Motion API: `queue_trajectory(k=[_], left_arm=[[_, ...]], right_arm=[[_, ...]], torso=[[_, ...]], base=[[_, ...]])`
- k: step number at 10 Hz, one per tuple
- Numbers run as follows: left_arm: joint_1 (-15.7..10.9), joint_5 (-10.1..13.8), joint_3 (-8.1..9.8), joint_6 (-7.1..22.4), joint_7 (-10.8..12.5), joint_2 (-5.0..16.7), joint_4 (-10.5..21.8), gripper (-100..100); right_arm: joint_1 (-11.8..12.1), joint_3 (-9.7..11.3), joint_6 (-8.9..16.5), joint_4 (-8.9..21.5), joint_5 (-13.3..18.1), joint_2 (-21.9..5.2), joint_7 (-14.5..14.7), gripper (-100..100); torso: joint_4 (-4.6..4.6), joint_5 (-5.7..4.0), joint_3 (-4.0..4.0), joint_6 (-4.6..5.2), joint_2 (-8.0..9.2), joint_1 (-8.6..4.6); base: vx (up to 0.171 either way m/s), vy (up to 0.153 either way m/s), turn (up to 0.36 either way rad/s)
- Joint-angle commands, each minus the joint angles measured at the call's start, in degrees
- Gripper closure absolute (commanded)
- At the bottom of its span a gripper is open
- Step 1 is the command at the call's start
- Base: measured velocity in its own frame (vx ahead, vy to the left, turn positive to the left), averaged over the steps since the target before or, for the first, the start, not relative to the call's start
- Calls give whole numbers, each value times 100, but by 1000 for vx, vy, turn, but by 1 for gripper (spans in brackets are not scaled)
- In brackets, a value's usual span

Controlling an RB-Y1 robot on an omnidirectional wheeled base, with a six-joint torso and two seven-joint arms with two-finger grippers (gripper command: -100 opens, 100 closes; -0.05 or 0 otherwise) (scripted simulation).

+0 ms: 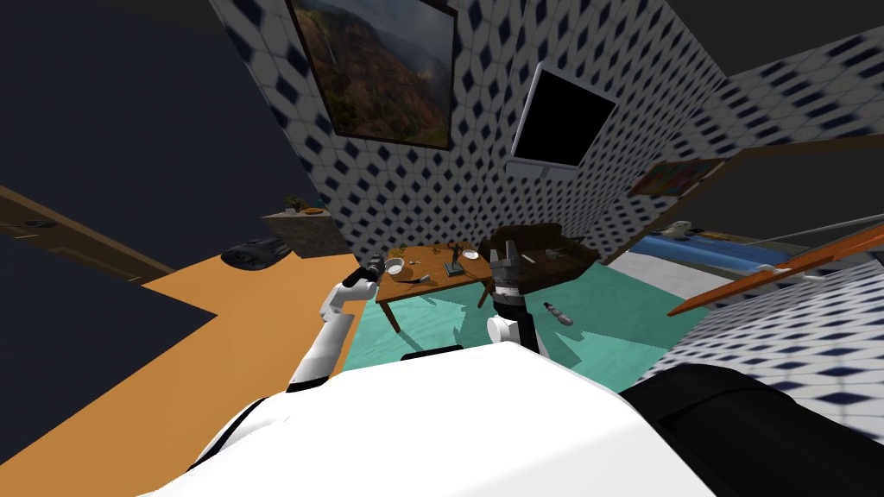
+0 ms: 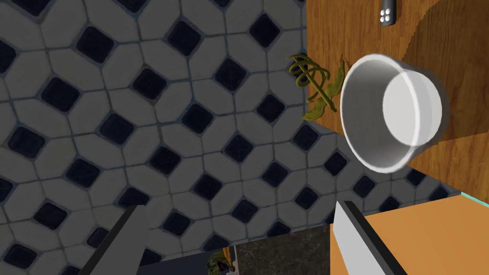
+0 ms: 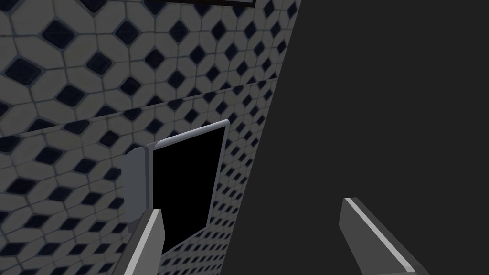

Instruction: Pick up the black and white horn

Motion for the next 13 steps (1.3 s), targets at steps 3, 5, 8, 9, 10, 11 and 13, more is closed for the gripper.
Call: queue_trajectory(k=[3, 5, 8, 9, 10, 11, 13], left_arm=[[-475, 159, -21, 562, 145, -22, 611, -100], [-699, 234, -31, 811, 215, -37, 1019, -100], [-914, 308, -42, 1058, 287, -55, 1590, -100], [-1119, 383, -53, 1273, 360, -74, 1758, -100], [-1119, 383, -53, 1273, 360, -74, 1949, -100], [-1119, 383, -53, 1273, 360, -74, 1987, -100], [-1313, 457, -65, 1473, 434, -97, 2336, -100]], right_arm=[[0, 0, 0, 0, 0, 0, 0, 0], [0, 0, 0, 0, 0, 0, 0, 0], [0, 0, 0, 0, 0, 0, 0, 0], [0, 0, 0, 0, 0, 0, 0, 0], [0, 0, 0, 0, 0, 0, 0, 0], [0, 0, 0, 0, 0, 0, 0, 0], [0, 0, 0, 0, 0, 0, 0, 0]], torso=[[0, 0, -1, -1, -2, -1], [-1, -1, -3, 0, -6, -2], [-2, -1, -6, 1, -11, -3], [-2, -1, -6, 0, -10, -4], [-2, -2, -7, 1, -14, -6], [-3, -1, -7, -2, -12, -4], [-1, -2, -5, 1, -10, -5]], base=[[8, 6, 1], [15, 5, -10], [25, 3, -16], [36, 0, -32], [34, 0, -22], [14, 0, 5], [31, 1, -33]])
